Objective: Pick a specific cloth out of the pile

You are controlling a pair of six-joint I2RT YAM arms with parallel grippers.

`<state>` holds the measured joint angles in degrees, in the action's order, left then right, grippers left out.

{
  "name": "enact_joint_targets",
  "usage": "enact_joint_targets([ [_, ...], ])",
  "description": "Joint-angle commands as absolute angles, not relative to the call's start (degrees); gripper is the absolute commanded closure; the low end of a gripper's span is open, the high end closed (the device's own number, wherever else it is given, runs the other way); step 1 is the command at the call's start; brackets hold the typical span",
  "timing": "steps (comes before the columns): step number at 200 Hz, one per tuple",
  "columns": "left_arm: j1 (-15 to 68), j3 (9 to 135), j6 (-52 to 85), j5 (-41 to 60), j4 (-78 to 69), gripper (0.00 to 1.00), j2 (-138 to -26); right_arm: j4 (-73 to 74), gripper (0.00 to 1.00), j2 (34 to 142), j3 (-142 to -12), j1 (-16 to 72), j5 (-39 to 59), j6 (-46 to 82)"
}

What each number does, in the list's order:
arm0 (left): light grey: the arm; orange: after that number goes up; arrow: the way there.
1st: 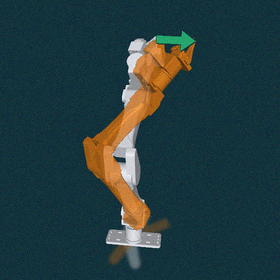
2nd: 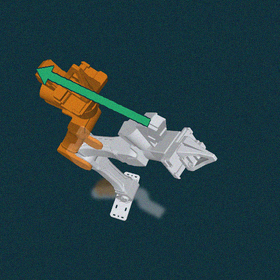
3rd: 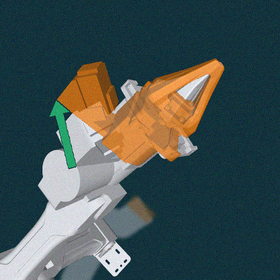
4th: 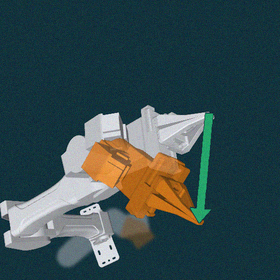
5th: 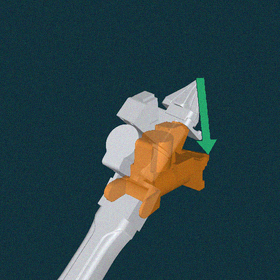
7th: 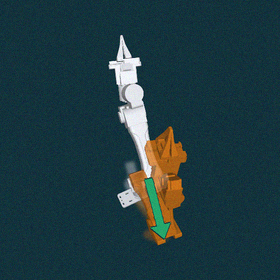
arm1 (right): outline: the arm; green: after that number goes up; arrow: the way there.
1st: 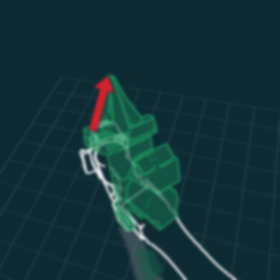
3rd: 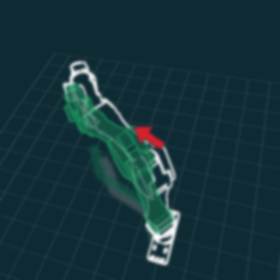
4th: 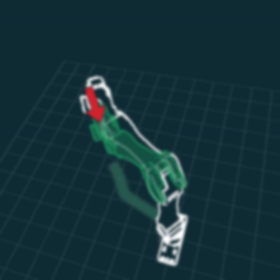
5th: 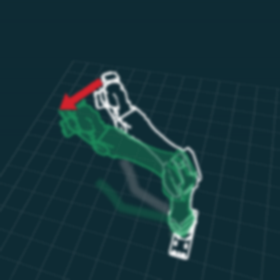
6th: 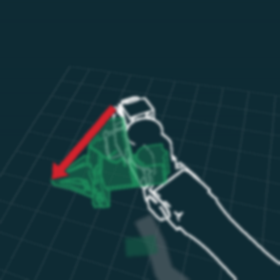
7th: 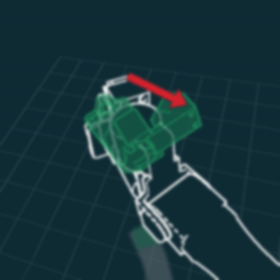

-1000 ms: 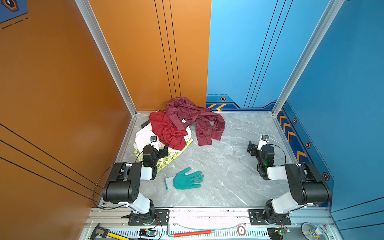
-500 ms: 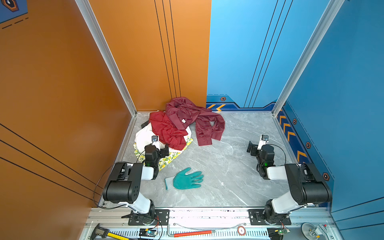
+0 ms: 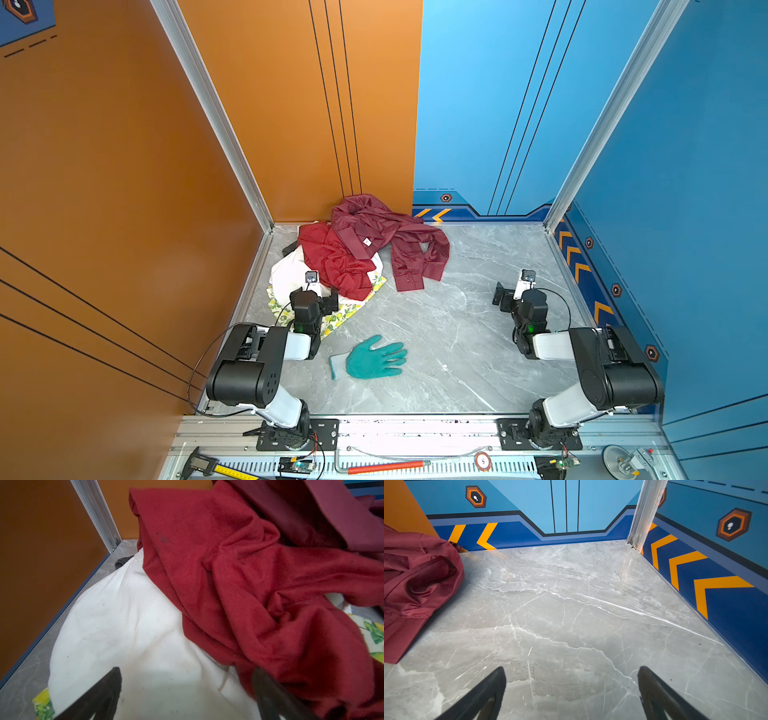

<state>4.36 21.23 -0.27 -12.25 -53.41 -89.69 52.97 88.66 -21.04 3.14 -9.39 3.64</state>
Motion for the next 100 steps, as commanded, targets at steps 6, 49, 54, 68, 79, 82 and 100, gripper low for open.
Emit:
enact_joint_targets([
  [6, 5.6, 20.2, -2.1, -15.8, -55.6, 0.02, -89.4, 54.4, 0.0, 87.9, -19.9, 4.4, -12.1, 1.5],
  [49, 6.3, 19.8, -2.5, -16.7, -55.7, 0.02, -89.0, 55.4, 0.0, 86.8, -18.8, 4.9, -12.5, 1.1],
  [54, 6.4, 19.8, -2.6, -16.7, -55.7, 0.02, -88.9, 55.8, 0.0, 86.6, -18.7, 5.0, -12.7, 1.0],
  [68, 6.5, 19.9, -2.8, -16.4, -55.5, 0.02, -88.6, 55.3, 0.0, 85.5, -18.6, 5.5, -13.2, 0.4],
  [79, 6.6, 19.7, -2.7, -16.7, -55.3, 0.02, -88.2, 49.2, 0.0, 83.2, -20.6, 6.4, -13.9, -0.6],
  [82, 6.5, 19.7, -2.7, -16.9, -55.3, 0.02, -88.2, 47.2, 0.0, 82.7, -21.4, 6.7, -13.6, -1.0],
  [100, 6.9, 19.7, -2.3, -19.1, -54.9, 0.02, -86.9, 38.2, 0.0, 82.2, -26.2, 7.5, -12.0, -2.3],
])
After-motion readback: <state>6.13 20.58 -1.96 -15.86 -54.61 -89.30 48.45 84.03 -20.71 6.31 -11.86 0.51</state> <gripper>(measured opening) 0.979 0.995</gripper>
